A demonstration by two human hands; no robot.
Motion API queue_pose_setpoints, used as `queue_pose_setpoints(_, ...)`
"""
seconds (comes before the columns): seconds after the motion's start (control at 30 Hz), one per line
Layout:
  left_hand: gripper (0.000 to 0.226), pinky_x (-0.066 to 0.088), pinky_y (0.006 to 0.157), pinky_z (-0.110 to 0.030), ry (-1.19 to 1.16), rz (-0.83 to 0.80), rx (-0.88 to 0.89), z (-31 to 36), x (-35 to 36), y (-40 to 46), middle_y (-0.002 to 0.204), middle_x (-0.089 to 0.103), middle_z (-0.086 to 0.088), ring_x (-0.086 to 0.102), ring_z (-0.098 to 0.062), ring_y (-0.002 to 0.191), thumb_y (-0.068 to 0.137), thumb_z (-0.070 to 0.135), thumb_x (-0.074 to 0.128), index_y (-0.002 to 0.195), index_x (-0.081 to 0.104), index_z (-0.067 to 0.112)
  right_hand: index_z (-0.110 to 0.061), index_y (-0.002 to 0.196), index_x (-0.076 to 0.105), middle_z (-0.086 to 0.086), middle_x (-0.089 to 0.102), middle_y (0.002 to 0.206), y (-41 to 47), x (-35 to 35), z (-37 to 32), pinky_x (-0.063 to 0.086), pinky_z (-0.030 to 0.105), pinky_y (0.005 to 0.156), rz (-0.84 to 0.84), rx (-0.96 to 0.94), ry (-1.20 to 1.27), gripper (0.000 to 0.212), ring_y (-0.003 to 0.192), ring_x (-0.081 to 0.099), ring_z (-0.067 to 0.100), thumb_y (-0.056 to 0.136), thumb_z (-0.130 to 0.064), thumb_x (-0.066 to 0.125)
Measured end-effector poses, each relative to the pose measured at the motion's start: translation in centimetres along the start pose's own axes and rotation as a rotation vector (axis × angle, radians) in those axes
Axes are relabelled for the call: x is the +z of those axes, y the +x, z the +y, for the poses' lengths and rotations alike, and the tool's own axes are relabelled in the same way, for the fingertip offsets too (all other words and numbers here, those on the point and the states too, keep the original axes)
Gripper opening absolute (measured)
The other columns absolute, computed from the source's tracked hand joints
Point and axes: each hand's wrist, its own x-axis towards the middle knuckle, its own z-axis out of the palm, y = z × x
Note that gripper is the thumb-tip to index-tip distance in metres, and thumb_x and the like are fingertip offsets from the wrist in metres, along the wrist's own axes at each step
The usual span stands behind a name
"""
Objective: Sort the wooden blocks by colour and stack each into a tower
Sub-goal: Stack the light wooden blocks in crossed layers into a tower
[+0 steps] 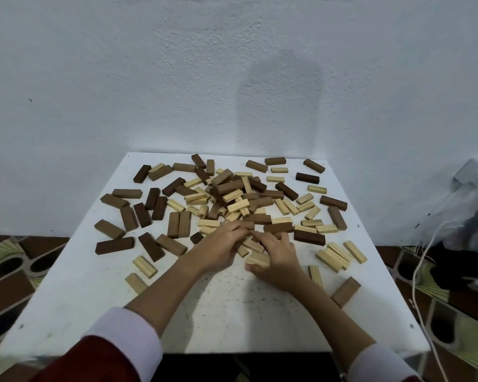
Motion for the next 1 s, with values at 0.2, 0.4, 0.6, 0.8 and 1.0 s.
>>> queue_pose_setpoints(0.2,0.045,0.026,0.100,-0.021,0.029,-0.066,-0.033,0.4,-0.1,-0.4,0.141,0.037,0.004,0.028,-0.012,0.124,0.089,0.011,0.057,0.133,0.048,0.014,-0.028,0.135,0.040,-0.011,0.048,0.127,-0.3,-0.2,-0.5,0.028,0.027,0.083,0.001,0.043,0.089,0.066,0.105,0.025,0.008,0.078,-0.039,0.069)
queue_pose_setpoints(0.4,0.037,0.038,0.097,-0.032,0.105,-0.076,-0.051,0.3,-0.1,-0.1,0.141,0.038,0.003,0.036,-0.015,0.117,0.080,0.018,0.066,0.116,0.059,0.012,-0.026,0.129,0.044,-0.008,0.050,0.120,-0.1,-0.3,-1.0,0.037,0.033,0.092,0.001,0.056,0.153,0.062,0.104,0.028,0.011,0.074,-0.030,0.072)
queue_pose_setpoints(0.6,0.048,0.038,0.077,-0.019,-0.046,-0.077,-0.093,0.2,-0.8,-0.2,0.116,0.039,0.008,0.043,-0.008,0.096,0.079,0.011,0.067,0.124,0.052,0.012,-0.027,0.132,0.042,-0.012,0.045,0.116,0.2,-0.7,-1.1,0.039,0.037,0.096,0.004,0.012,0.163,0.069,0.110,0.031,0.015,0.071,-0.026,0.075)
queue_pose_setpoints(0.8,0.041,0.044,0.086,-0.030,-0.042,-0.018,-0.061,-0.9,-3.3,1.5,0.111,0.043,0.000,0.050,-0.018,0.101,0.078,0.009,0.070,0.116,0.056,0.005,-0.022,0.131,0.044,-0.008,0.049,0.121,3.3,-1.8,-1.6,0.035,0.033,0.091,0.086,-0.102,0.148,0.068,0.106,0.030,0.013,0.070,-0.021,0.075)
queue_pose_setpoints(1.0,0.051,0.035,0.081,-0.016,-0.009,0.165,-0.074,-3.3,-6.8,4.9,0.126,0.045,-0.013,0.051,-0.025,0.110,0.077,-0.001,0.068,0.126,0.053,0.002,-0.024,0.128,0.048,-0.007,0.055,0.121,9.8,-3.2,-2.6,0.029,0.026,0.084,0.217,-0.166,0.147,0.069,0.110,0.039,0.021,0.066,-0.024,0.078)
